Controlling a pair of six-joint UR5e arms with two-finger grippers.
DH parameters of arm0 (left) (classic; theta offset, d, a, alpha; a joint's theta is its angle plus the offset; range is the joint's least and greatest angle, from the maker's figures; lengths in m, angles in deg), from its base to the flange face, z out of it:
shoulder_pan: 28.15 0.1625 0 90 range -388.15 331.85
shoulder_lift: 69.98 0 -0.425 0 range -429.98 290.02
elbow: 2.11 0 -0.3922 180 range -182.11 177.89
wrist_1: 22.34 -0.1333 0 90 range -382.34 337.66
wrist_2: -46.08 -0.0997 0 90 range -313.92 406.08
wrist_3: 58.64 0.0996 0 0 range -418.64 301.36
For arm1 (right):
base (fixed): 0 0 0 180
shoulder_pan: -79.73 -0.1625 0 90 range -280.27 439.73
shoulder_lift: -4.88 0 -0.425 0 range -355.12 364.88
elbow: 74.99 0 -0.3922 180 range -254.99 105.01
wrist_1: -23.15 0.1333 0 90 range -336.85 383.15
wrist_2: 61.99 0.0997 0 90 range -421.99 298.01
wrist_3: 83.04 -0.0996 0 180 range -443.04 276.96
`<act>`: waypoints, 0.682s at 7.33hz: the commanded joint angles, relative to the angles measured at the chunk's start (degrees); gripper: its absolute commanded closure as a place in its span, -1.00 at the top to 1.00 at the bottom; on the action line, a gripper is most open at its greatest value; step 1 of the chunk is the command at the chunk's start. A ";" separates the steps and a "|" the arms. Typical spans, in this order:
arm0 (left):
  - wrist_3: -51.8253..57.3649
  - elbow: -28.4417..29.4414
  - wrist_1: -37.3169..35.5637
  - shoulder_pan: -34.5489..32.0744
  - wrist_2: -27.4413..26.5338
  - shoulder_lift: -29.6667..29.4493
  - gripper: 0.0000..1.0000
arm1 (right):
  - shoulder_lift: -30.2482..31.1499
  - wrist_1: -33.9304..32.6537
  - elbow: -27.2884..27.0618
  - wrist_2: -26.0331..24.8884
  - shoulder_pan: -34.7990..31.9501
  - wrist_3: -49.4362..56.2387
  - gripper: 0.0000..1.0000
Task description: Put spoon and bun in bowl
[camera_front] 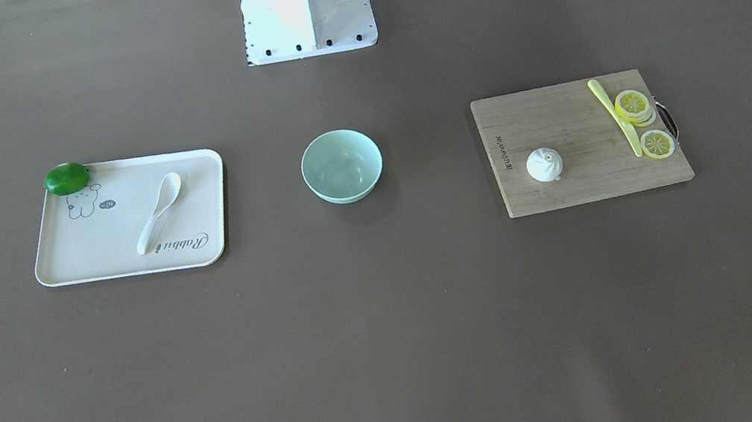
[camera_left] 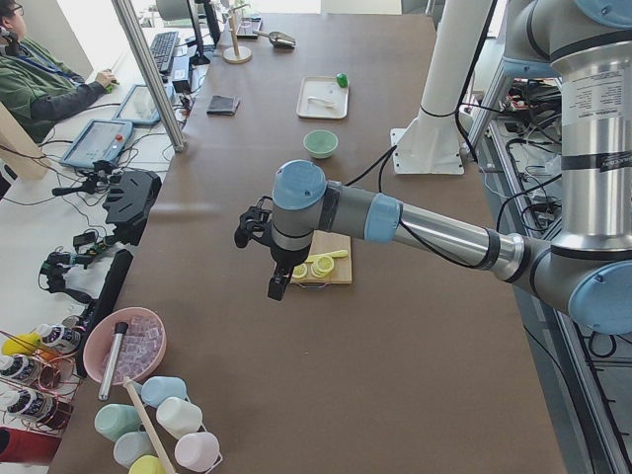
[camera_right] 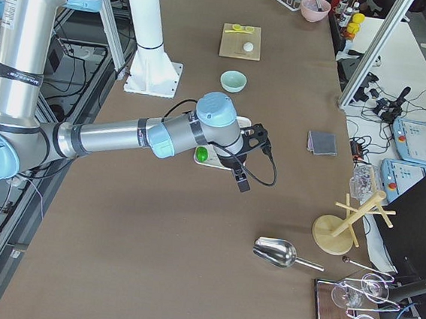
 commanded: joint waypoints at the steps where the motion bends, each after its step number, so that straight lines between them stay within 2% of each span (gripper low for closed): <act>1: -0.53 5.79 18.71 -0.94 0.13 -0.41 0.96 | -2.53 -0.11 -0.36 2.73 0.00 -0.92 1.00; 3: -4.91 7.77 24.32 -0.85 0.49 -0.76 0.96 | -6.05 -0.73 -0.01 2.73 1.57 -1.96 1.00; 4: -5.02 10.38 28.62 -0.67 0.92 -0.67 0.96 | -7.62 -0.21 -0.27 1.94 4.80 -9.89 1.00; 5: -7.54 10.93 30.49 0.02 5.01 -0.59 0.96 | -8.94 0.06 -0.45 -0.85 9.01 -16.41 1.00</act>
